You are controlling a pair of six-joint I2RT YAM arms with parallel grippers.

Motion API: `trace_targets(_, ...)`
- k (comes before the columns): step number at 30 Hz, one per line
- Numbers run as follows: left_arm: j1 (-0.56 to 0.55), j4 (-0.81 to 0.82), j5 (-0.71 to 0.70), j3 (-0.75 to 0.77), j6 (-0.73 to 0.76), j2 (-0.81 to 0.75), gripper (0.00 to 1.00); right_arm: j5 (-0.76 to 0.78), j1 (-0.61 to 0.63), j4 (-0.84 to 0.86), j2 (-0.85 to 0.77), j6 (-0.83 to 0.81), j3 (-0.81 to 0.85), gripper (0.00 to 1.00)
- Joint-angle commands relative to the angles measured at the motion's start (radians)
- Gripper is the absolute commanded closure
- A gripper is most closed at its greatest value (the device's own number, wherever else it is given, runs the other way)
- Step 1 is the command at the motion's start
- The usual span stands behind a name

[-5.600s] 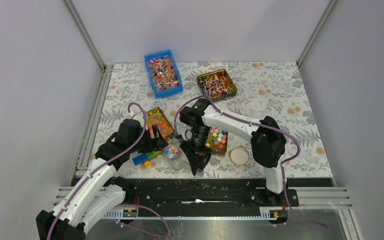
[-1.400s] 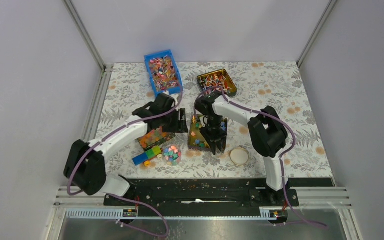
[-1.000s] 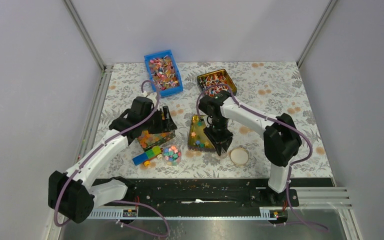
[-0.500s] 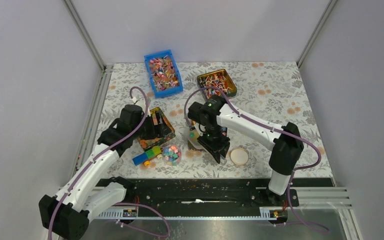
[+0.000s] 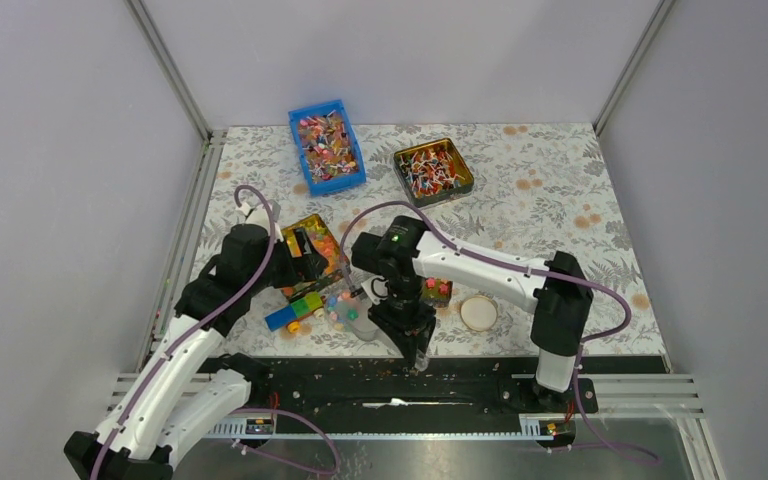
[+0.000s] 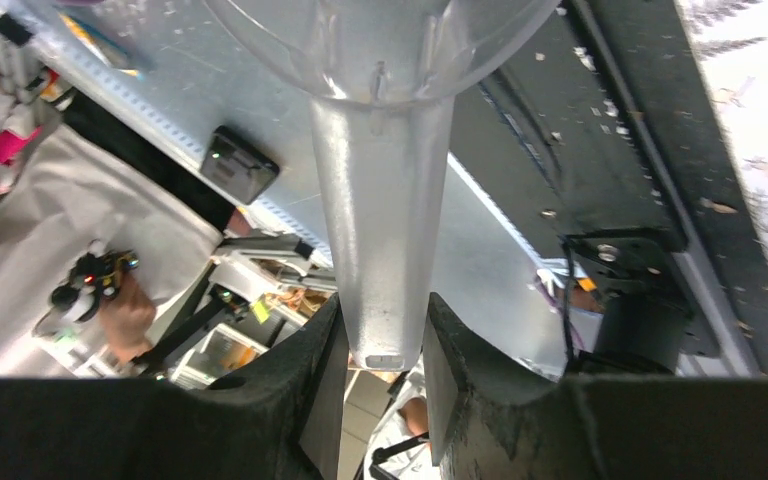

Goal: Pack the candies
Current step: Place the fake candies in the packing bottle.

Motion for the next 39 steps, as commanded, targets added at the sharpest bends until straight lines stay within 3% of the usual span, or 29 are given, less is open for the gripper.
trace_targets(1, 0.006, -0.034, -0.03, -0.027, 0.008, -0.021, 0.13, -0.173, 0.008, 0.072, 0.009, 0.043, -0.037, 1.0)
trace_targets(14, 0.006, -0.056, -0.01, -0.11, -0.085, -0.159, 0.12, -0.309, -0.001, 0.195, 0.084, 0.111, -0.078, 1.0)
trace_targets(29, 0.006, -0.028, 0.031, -0.091, -0.074, -0.108, 0.12, -0.349, -0.083, 0.252, 0.075, 0.116, -0.11, 1.0)
trace_targets(39, 0.006, -0.015, 0.045, -0.089, -0.065, -0.087, 0.11, -0.487, -0.116, 0.353, 0.076, 0.166, -0.202, 1.0)
